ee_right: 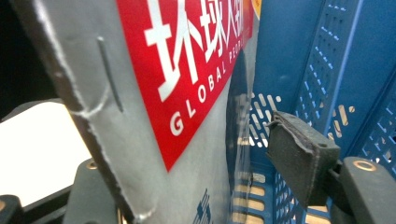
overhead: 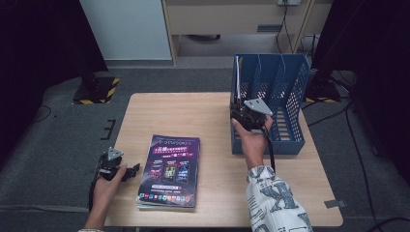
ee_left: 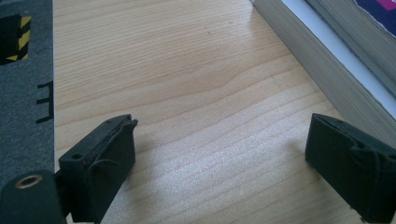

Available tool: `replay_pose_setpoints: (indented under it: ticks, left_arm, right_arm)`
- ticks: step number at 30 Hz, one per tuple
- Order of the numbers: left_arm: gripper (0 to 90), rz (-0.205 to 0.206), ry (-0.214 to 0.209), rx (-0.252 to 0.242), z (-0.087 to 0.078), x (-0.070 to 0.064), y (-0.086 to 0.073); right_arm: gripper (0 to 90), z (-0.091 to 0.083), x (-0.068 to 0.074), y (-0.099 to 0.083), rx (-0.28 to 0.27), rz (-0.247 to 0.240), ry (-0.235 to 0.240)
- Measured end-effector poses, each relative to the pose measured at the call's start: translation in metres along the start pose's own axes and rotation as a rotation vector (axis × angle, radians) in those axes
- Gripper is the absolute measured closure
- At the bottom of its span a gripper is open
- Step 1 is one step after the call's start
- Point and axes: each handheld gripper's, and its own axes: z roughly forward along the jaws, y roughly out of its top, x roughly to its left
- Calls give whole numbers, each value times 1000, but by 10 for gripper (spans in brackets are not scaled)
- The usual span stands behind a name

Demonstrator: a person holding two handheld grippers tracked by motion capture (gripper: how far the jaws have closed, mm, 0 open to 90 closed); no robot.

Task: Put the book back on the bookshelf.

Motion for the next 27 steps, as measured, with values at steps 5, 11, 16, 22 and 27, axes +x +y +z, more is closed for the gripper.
replay_pose_setpoints:
  ticks: [5, 11, 16, 22, 27]
  left_arm:
    - [77, -3, -4, 7, 0, 0, 0]
    - [77, 3, -5, 6, -1, 0, 0]
    - [76, 4, -6, 7, -1, 0, 0]
    - [76, 3, -6, 6, -1, 0, 0]
    - [76, 2, -6, 6, -1, 0, 0]
  right_arm:
    - [307, -2, 2, 0, 7, -3, 13]
    - [254, -5, 3, 1, -5, 13, 46]
    - [240, -6, 2, -1, 1, 17, 53]
    - [236, -4, 1, -1, 1, 23, 60]
    - [220, -4, 3, -3, 14, 15, 73]
